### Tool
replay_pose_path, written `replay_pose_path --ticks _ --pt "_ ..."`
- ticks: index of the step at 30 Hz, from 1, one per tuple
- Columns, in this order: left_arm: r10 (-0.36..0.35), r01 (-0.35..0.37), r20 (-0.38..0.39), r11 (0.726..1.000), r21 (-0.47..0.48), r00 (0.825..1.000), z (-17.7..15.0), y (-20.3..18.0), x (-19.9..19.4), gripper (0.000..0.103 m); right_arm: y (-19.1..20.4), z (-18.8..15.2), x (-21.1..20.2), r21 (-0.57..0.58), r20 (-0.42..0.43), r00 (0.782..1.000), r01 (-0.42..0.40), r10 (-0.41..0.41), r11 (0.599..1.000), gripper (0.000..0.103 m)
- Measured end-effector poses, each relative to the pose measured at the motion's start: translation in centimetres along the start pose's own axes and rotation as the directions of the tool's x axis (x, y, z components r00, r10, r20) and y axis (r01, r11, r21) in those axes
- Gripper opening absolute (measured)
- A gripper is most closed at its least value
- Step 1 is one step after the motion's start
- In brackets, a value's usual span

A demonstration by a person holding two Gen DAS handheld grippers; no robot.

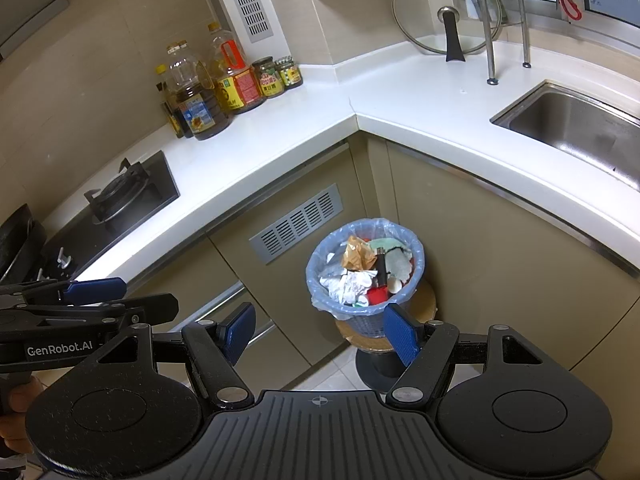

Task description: Collect trash

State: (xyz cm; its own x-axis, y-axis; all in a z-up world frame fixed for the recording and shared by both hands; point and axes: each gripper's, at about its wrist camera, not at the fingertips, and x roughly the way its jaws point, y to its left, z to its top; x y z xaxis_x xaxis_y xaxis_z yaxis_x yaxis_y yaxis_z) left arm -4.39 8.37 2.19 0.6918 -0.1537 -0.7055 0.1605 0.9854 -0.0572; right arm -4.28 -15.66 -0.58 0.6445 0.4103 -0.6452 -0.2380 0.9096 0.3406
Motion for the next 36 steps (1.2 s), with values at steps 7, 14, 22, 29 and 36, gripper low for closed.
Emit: replay_pose_path --ticks 7,14,22,29,36 --pt "0.0 0.0 0.004 1.0 0.002 1.0 0.1 0.02 -0.12 0.073 -0.09 0.02 -0.02 -0.001 -0.001 1.0 -0.001 0.001 1.0 0.071" --pt "0.001 -0.001 0.005 1.0 0.002 1.0 0.05 -0.08 -0.28 0.073 -0.1 0.01 0.0 -0.001 -0.001 1.0 -0.001 0.001 1.0 0.071" --pt "0.001 -0.001 0.006 1.0 0.002 1.0 0.13 -0.08 -0.35 0.073 -0.13 0.0 -0.01 -0.001 0.0 1.0 0.0 0.0 1.0 0.071" --pt "0.001 -0.001 0.006 1.0 0.002 1.0 0.09 -0.12 -0.34 0.073 -0.2 0.0 0.0 -0.002 -0.001 1.0 -0.001 0.001 1.0 0.071" --pt "0.002 -0.002 0.007 1.0 0.002 1.0 0.09 -0.11 -0.34 0.073 -0.16 -0.01 0.02 -0.002 -0.001 1.0 -0.001 0.001 1.0 0.071"
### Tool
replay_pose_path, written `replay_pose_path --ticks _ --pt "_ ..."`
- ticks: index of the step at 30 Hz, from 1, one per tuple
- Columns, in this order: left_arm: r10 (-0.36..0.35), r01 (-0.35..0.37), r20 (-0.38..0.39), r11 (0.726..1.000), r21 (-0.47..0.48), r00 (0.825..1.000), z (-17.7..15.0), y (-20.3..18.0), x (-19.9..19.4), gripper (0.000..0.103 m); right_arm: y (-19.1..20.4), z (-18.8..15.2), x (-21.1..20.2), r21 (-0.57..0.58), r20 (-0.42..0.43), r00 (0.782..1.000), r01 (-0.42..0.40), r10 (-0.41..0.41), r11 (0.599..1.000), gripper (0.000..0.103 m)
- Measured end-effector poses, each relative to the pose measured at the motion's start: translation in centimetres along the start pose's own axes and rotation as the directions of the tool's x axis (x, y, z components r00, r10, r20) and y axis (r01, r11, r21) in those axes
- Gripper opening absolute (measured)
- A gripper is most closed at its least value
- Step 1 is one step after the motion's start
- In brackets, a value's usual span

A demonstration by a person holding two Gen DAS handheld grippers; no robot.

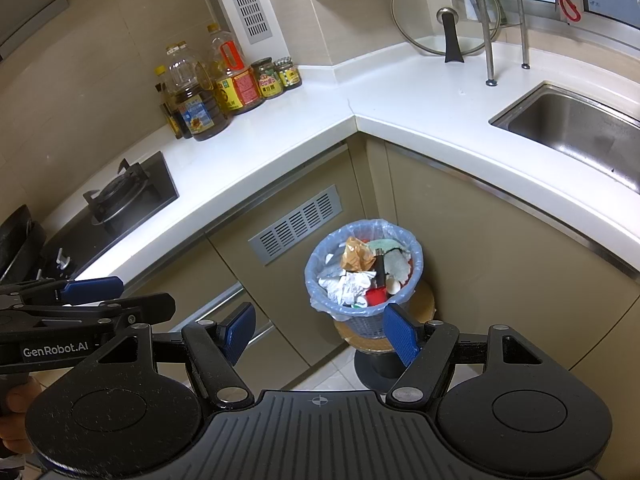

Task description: Collect trash

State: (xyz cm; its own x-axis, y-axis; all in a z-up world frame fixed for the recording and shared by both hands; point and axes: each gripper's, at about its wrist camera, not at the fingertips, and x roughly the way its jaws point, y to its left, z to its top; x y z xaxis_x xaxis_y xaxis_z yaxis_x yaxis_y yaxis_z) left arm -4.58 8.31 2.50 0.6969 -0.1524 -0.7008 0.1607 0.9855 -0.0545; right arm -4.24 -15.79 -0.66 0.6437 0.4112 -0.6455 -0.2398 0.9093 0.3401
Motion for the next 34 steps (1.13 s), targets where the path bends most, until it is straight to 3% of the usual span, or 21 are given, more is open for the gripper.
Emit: replay_pose_path --ticks 34 --pt "-0.003 0.003 0.005 1.0 -0.001 1.0 0.33 0.29 -0.01 0.075 0.23 0.01 0.12 -0.001 0.0 1.0 0.002 -0.002 1.0 0.071"
